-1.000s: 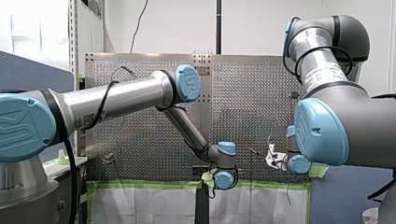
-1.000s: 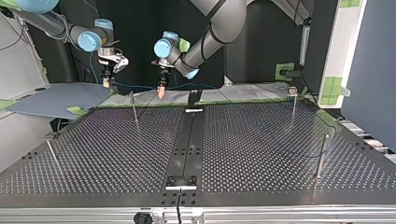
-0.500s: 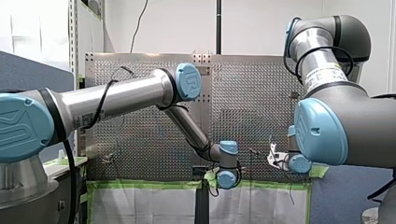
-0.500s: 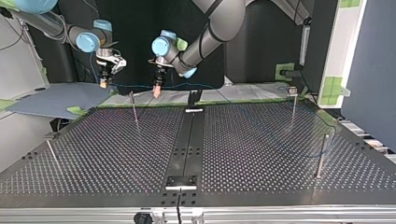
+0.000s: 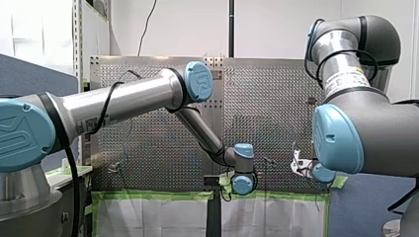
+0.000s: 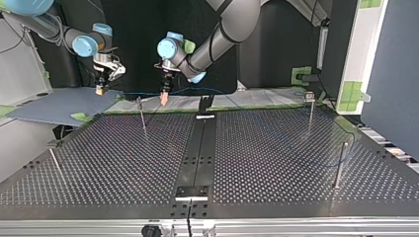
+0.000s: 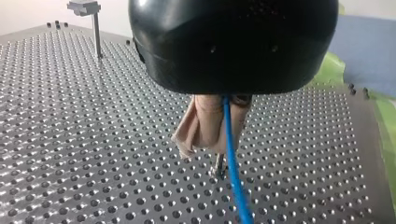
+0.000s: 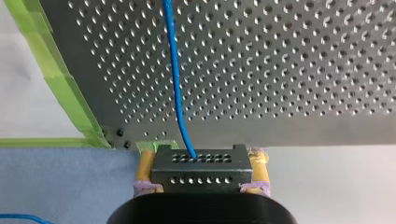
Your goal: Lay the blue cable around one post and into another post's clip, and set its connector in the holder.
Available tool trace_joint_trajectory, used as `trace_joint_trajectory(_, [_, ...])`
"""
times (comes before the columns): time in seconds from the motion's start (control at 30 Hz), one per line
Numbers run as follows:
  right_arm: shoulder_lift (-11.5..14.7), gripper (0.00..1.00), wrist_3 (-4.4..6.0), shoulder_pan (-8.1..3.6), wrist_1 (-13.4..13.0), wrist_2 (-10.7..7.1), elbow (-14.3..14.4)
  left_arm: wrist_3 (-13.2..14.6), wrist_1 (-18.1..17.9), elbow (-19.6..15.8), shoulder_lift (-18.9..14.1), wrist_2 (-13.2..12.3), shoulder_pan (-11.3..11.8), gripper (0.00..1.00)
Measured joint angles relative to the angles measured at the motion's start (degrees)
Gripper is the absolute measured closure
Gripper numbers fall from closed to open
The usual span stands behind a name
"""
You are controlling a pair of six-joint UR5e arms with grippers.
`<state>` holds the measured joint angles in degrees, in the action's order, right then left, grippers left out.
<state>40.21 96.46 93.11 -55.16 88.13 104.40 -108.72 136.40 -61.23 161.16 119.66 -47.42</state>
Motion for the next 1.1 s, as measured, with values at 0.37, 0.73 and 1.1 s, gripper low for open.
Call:
trace_joint_trajectory(0.37, [-0.05, 1.0, 0.38, -1.67, 0.44, 0.09, -0.28, 2.73, 0.1, 0.14, -0.04, 1.76, -0.05, 1.0])
trace_joint_trajectory(0.73, [-0.04, 1.0, 2.61, -2.46, 4.58, 3.99, -2.45, 4.82, 0.11, 0.17, -0.05, 2.31, -0.41, 1.0])
trace_joint_trajectory(1.1, [-0.05, 1.0, 7.13, -2.13, 6.79, 9.73, -3.36, 9.61, 0.15, 0.47, -0.03, 3.32, -1.2, 1.0])
